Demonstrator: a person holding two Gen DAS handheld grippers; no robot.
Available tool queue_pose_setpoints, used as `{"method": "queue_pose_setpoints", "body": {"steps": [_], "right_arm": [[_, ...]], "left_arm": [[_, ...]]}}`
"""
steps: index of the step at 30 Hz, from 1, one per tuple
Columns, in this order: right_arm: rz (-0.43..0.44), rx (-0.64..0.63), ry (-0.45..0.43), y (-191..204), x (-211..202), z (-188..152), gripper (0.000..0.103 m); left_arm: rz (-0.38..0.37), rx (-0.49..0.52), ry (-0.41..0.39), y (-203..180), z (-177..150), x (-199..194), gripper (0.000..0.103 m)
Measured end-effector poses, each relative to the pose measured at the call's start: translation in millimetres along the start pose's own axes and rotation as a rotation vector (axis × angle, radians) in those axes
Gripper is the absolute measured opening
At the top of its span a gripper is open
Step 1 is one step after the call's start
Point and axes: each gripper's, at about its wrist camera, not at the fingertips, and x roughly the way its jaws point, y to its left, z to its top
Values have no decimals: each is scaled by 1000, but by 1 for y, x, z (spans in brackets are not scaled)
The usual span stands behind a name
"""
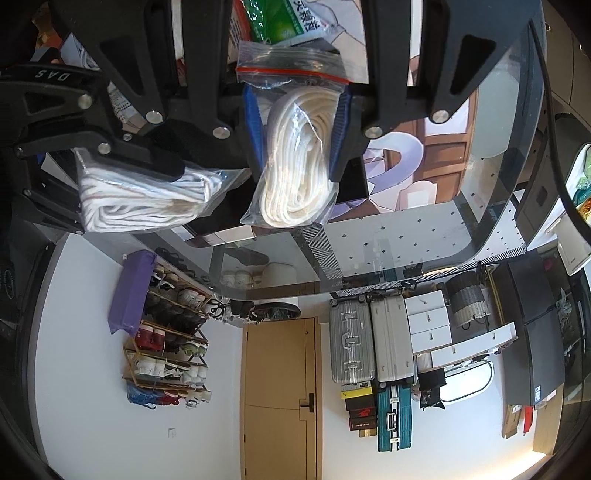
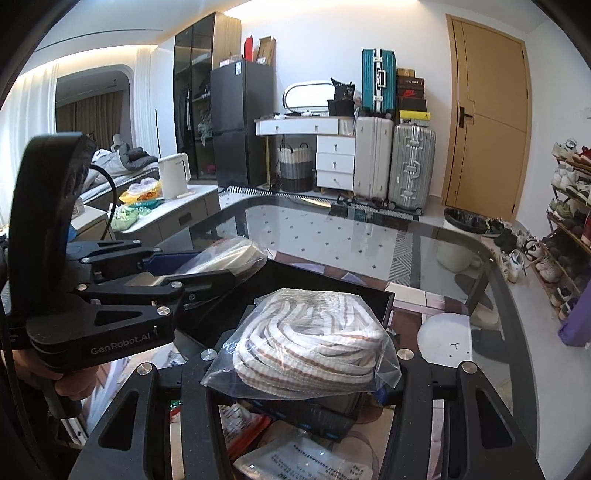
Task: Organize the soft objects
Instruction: 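Lift both bags and lower them into the black box, then open both grippers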
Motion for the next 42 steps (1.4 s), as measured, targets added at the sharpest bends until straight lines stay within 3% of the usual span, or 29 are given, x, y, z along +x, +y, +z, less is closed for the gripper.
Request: {"method": "queue_pose_setpoints", "body": {"steps": [19, 21, 23, 25, 28, 31, 33, 35, 42], "right_arm": [[8, -74, 92, -9, 42, 5, 52], [4, -79, 89, -9, 43, 5, 56], [14, -84, 95, -10, 41, 5, 76], [14, -91, 73, -10, 33, 5, 84], [-17, -98, 59, -11, 22, 3, 88], [-40, -83, 45, -15, 8, -1, 97], [-55, -62, 36, -18, -1, -4, 100], [-59, -43, 26, -19, -12, -8, 102], [-49, 51, 5, -26, -46, -24, 102]], "left_arm": [[-26, 22, 53, -5, 5, 32, 31], [-28, 26, 56, -5, 4, 33, 32], [-39, 29, 58, -6, 4, 32, 33], [-55, 38, 55, -8, 3, 29, 35], [-57, 42, 49, -9, 0, 21, 56], [-72, 45, 25, -9, -1, 8, 63], [-49, 37, 9, -7, -3, -2, 92], [-32, 17, -17, -5, -5, -11, 103], [29, 0, -55, 2, -20, -37, 103]]}}
